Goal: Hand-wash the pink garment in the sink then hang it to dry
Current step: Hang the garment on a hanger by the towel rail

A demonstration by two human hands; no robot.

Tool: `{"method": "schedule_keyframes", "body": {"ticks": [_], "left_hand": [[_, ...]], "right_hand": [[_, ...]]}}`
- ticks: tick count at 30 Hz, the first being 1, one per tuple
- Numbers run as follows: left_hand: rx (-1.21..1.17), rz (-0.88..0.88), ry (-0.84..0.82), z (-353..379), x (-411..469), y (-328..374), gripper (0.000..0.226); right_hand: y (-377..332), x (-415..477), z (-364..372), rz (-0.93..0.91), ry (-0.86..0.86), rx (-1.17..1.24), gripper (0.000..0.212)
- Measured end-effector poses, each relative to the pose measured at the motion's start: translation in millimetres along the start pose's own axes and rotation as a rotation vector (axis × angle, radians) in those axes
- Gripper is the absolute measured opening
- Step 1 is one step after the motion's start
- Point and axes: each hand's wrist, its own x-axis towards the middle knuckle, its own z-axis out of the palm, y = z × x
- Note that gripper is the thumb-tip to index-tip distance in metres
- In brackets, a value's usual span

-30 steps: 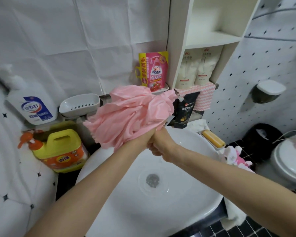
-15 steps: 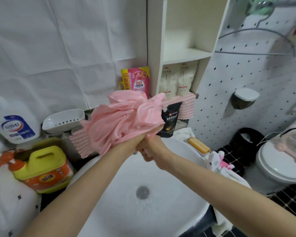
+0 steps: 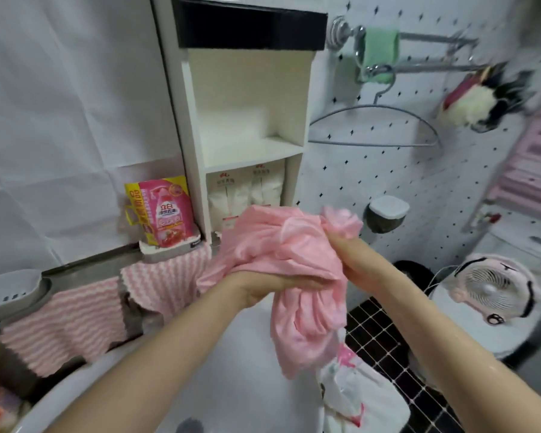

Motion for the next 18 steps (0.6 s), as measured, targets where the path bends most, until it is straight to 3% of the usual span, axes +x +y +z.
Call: {"method": "schedule_keyframes", "body": {"ticks": [4, 6, 8, 12, 15, 18], "left_hand": [[-0.382, 0.030, -0.174, 36, 51, 35, 0.017], [-0.687, 0.076, -0.223, 43, 79, 46, 0.045], [-0.796, 0.100, -0.176, 53, 106, 54, 0.059], [-0.675, 0.146, -0.025, 75, 145, 69, 0.037], [-0.647, 0.235, -0.047, 81, 164, 85, 0.031], [-0.597, 0.253, 0.052, 87, 186, 98, 0.026]], "right_hand": [[-9, 9, -60, -0.115, 0.313, 0.079, 0.016], [-9, 12, -88, -0.122, 0.399, 0.187, 0.014], [-12, 13, -113, -0.102, 0.423, 0.287, 0.016], [-21, 15, -155, -0.129, 0.322, 0.367, 0.033], [-34, 13, -182, -0.103, 0.250, 0.191, 0.060], [-46, 12, -213, -0.176, 0.147, 0.131, 0.089]]}}
